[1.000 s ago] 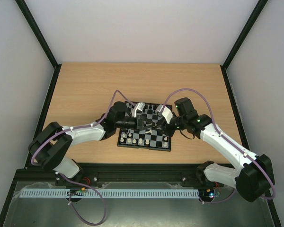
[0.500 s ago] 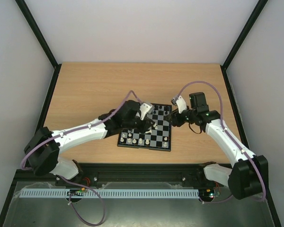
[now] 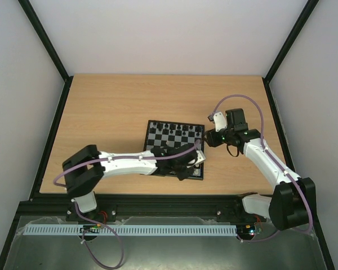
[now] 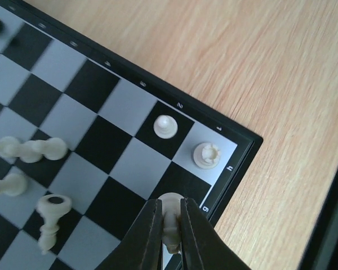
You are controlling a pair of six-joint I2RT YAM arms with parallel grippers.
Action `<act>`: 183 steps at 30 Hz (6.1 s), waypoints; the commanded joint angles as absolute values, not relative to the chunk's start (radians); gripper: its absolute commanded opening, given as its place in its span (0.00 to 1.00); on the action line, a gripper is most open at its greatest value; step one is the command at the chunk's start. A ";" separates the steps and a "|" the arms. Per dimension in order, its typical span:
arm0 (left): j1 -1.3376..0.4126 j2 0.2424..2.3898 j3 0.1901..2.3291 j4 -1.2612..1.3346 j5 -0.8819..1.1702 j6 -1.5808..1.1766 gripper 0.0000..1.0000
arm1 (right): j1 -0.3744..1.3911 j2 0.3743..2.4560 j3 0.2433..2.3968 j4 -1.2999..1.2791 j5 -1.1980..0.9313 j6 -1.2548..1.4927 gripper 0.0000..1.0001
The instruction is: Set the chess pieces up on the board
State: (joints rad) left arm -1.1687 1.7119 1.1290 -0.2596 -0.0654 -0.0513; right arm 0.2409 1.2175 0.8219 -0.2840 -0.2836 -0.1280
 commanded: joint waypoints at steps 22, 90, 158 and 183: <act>-1.196 1.912 1.238 -0.349 -0.080 0.022 0.13 | 0.230 1.213 0.817 -0.282 -0.268 -0.130 0.52; -0.524 1.329 0.966 -0.316 0.281 -0.217 0.51 | 0.452 1.251 0.916 -0.490 -0.447 -0.669 0.33; -0.308 1.314 0.753 0.018 0.673 -0.529 0.58 | 0.671 1.598 1.079 -0.541 -0.294 -0.606 0.15; -0.534 1.446 0.728 0.335 0.801 -0.861 0.48 | 0.560 1.476 1.112 -0.439 -0.592 -0.377 0.14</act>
